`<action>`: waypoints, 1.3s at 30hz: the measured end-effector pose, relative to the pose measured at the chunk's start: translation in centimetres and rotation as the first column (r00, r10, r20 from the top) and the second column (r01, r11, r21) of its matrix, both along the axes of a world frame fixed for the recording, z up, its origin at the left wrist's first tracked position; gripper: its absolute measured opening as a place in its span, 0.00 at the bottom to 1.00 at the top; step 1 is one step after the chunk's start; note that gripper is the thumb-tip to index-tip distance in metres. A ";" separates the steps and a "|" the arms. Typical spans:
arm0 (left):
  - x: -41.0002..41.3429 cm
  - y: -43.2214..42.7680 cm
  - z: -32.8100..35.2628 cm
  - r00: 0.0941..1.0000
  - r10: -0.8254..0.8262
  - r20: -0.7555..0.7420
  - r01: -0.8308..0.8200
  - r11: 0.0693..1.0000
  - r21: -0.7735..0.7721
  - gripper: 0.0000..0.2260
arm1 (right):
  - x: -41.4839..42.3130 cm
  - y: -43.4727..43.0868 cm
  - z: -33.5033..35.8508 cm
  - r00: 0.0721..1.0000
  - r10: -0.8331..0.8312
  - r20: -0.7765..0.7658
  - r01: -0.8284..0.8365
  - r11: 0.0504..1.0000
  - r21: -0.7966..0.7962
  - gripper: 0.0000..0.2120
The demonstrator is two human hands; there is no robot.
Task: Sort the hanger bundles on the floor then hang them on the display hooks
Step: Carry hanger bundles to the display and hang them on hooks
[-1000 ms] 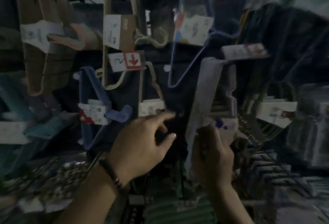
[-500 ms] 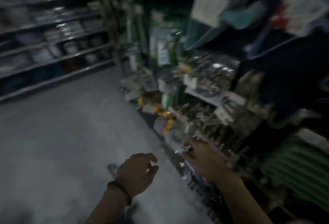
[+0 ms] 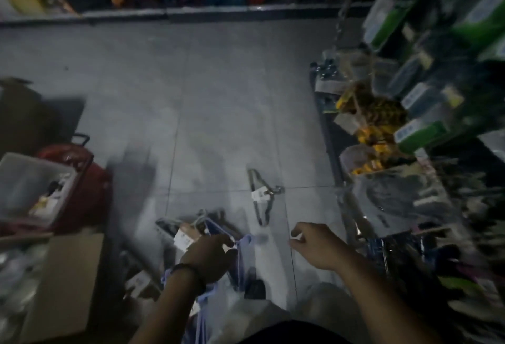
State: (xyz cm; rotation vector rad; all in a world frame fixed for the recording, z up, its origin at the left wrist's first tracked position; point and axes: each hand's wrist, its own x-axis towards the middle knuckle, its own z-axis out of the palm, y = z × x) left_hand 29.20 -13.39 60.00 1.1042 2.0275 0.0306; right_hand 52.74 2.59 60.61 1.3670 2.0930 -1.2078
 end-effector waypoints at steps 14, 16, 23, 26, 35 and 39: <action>-2.7 -0.4 -19.4 0.746 0.661 0.084 -0.625 0.738 -0.256 0.11 | -13.0 8.9 -24.3 0.835 0.525 0.165 -0.479 0.840 -0.253 0.10; -2.0 -0.8 -24.0 0.670 0.735 0.106 -0.692 0.670 -0.268 0.10 | -15.1 9.5 -29.5 0.791 0.583 0.185 -0.524 0.802 -0.287 0.15; 0.2 -3.7 -45.2 0.424 0.899 0.109 -0.805 0.429 -0.409 0.08 | -21.5 8.7 -48.6 0.672 0.703 0.234 -0.661 0.711 -0.241 0.13; 1.4 -4.1 -55.7 0.381 0.922 0.071 -0.823 0.373 -0.428 0.18 | -23.4 5.7 -57.5 0.648 0.731 0.213 -0.698 0.682 -0.216 0.04; 2.9 -2.9 -73.5 0.326 0.923 -0.204 -0.886 0.224 -0.406 0.23 | -29.5 -2.5 -75.7 0.818 0.534 0.213 -0.531 0.844 -0.077 0.22; 1.5 -2.7 -75.0 0.480 0.856 -0.192 -0.813 0.353 -0.462 0.16 | -29.6 -2.8 -78.6 0.895 0.379 0.238 -0.383 0.923 -0.031 0.15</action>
